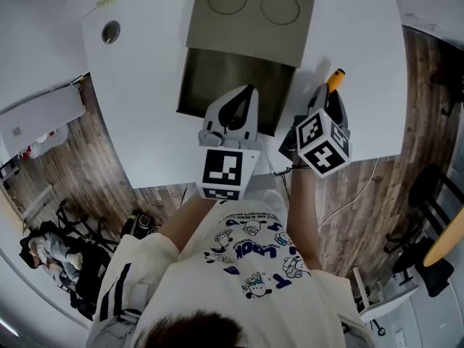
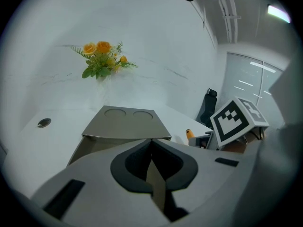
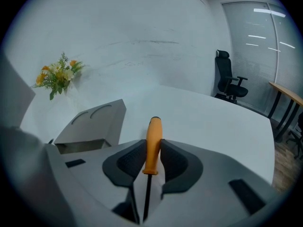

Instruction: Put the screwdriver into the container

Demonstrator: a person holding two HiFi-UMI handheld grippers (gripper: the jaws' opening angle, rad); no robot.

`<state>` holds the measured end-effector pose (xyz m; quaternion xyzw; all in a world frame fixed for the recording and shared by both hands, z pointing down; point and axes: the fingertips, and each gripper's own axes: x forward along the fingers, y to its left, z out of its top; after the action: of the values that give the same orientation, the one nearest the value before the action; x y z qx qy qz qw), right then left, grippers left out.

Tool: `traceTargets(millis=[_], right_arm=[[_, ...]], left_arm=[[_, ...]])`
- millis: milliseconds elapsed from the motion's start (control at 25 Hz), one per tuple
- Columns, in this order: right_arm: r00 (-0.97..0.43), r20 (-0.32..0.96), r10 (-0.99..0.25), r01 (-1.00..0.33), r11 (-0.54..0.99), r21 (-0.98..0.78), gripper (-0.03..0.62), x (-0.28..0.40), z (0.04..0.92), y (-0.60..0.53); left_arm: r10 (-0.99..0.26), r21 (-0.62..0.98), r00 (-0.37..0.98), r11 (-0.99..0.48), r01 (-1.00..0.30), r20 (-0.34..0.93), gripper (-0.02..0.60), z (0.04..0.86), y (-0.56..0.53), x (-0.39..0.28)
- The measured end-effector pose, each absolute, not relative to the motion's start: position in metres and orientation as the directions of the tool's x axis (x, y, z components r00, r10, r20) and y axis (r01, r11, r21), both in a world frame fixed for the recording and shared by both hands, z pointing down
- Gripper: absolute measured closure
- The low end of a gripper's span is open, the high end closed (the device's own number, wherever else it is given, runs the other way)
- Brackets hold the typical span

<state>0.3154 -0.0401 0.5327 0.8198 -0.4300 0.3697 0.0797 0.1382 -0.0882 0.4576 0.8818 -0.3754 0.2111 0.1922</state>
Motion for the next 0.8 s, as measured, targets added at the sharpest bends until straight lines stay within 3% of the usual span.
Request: traceTargets(millis=[520, 800], right_arm=[[0.309, 0.551, -0.775, -0.865, -0.470, -0.175, 0.485, 0.287, 0.465, -0.047], [0.189, 0.476, -0.859, -0.948, -0.286, -0.141, 0.485, 0.247, 0.449, -0.063]], left_arm=[[-0.630, 0.175, 0.626, -0.627, -0.759, 0.460, 0.566, 0.424, -0.086, 0.125], [-0.684, 0.169, 0.581, -0.572, -0.802, 0.442, 0.566, 0.413, -0.088, 0.101]])
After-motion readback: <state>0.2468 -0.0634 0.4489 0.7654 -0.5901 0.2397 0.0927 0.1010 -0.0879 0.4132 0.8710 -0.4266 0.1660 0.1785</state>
